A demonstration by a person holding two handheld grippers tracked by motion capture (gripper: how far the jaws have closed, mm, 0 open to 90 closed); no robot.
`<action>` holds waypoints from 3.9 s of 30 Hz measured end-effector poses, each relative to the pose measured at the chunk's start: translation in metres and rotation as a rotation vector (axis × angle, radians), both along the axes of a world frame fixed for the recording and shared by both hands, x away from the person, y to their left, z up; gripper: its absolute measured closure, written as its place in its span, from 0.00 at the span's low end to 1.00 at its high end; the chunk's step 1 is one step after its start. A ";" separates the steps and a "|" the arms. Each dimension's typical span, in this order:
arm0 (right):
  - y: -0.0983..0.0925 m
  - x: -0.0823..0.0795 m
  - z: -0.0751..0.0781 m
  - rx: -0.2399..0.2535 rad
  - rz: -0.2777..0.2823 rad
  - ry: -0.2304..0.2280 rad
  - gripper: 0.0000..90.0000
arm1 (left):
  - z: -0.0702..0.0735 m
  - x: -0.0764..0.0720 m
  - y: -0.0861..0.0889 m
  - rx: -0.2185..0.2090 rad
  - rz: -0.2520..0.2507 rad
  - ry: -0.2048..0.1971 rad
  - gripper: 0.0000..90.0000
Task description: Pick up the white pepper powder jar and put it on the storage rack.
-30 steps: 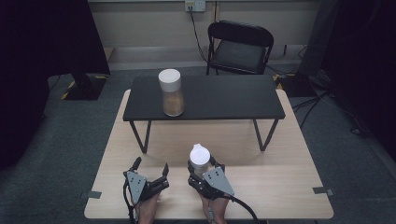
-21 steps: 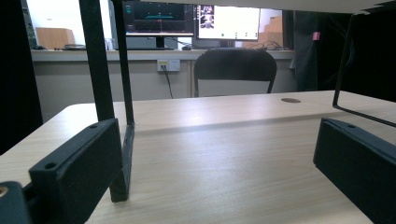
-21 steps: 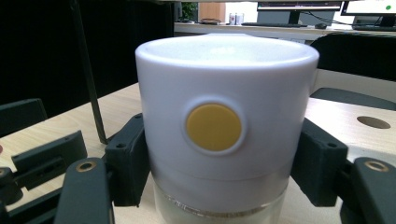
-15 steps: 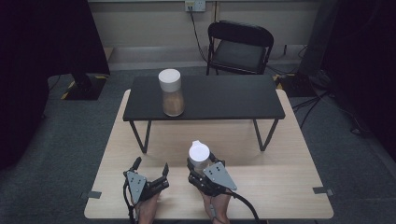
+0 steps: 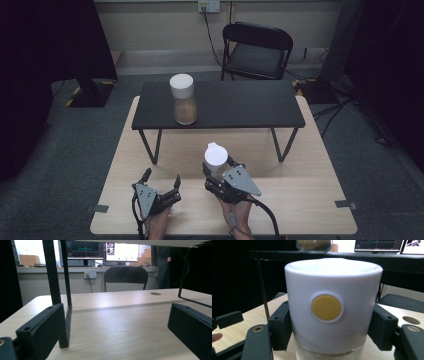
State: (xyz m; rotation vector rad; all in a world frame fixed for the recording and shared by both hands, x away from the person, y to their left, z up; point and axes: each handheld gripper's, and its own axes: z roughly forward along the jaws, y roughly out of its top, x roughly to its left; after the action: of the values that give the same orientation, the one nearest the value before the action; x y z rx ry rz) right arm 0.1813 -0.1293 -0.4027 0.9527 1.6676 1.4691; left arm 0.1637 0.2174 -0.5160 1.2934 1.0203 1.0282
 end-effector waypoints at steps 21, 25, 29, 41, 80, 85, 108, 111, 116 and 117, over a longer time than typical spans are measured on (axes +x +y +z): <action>-0.011 0.017 0.045 -0.007 0.006 -0.015 0.34 | 0.000 0.000 0.000 0.000 0.000 0.000 0.01; -0.012 0.021 0.055 -0.008 0.007 -0.013 0.34 | 0.000 0.000 0.000 0.000 0.000 0.000 0.01; -0.013 0.023 0.064 -0.012 0.003 -0.026 0.34 | 0.000 0.000 0.000 0.000 -0.001 0.000 0.01; -0.019 0.034 0.087 0.002 -0.007 -0.035 0.34 | 0.000 0.000 0.000 0.000 0.000 0.000 0.01; -0.007 0.089 0.138 -0.039 -0.091 -0.048 0.34 | 0.000 0.000 0.000 -0.001 0.000 0.000 0.01; -0.005 0.095 0.136 -0.037 -0.102 -0.047 0.34 | 0.000 0.000 0.000 -0.001 0.000 0.000 0.02; 0.002 0.110 0.127 -0.019 -0.128 -0.030 0.34 | 0.000 0.000 0.000 -0.001 0.000 0.000 0.02; 0.003 0.109 0.127 -0.015 -0.135 -0.026 0.34 | 0.000 0.000 0.000 -0.001 0.000 0.000 0.02; 0.003 0.109 0.126 -0.006 -0.139 -0.023 0.34 | 0.000 0.000 0.000 -0.001 0.000 0.000 0.02; 0.003 0.109 0.126 -0.002 -0.139 -0.021 0.34 | 0.000 0.000 0.000 -0.001 0.000 0.000 0.02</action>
State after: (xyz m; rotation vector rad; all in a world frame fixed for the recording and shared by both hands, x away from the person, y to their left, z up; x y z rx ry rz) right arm 0.2907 -0.1264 -0.2766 1.0274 1.5548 1.3804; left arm 0.1637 0.2174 -0.5161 1.2927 1.0205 1.0276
